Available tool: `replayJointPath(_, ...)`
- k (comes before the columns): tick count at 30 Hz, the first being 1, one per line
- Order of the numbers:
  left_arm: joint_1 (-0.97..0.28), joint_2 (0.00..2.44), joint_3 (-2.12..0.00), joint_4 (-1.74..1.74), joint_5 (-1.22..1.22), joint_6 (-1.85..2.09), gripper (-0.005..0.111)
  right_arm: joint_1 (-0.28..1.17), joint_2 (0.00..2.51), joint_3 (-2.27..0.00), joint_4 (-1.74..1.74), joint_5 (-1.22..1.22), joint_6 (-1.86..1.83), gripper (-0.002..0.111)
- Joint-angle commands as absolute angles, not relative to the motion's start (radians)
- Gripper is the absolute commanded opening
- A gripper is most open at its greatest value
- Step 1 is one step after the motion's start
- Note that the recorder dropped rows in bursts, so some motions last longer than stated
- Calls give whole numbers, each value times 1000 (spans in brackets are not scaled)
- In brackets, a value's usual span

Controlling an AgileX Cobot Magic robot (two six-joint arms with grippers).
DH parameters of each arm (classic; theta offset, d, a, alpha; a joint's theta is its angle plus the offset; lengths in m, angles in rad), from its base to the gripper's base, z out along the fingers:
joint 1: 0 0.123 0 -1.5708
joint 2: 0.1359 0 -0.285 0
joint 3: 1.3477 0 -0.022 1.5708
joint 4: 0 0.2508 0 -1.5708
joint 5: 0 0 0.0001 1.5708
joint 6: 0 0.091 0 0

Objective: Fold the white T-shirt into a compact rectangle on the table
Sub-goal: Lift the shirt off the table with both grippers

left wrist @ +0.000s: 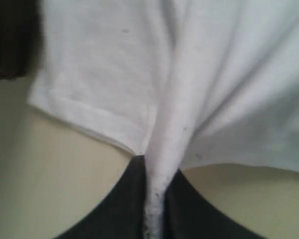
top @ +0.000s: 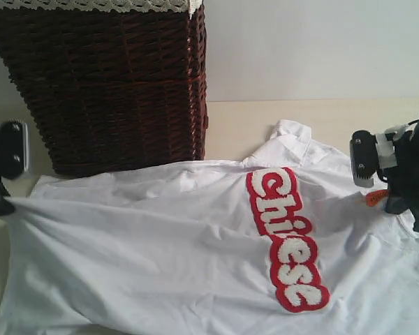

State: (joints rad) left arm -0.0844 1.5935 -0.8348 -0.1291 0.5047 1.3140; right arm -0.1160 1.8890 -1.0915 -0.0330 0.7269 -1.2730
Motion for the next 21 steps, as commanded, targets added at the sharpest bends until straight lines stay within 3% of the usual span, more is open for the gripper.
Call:
replayJointPath(1, -42, 1456, -852, -97, 517, 1164, 0, -116, 1757, -1089, 48, 790, -1308, 0)
replayJointPath(14, 136, 1000, -852, -49, 588, 871, 0, -116, 1288, -1089, 136, 1001, -1277, 0)
replayJointPath(21, 141, 819, -852, -47, 645, 618, 0, -116, 1094, -1089, 164, 1104, -1236, 0)
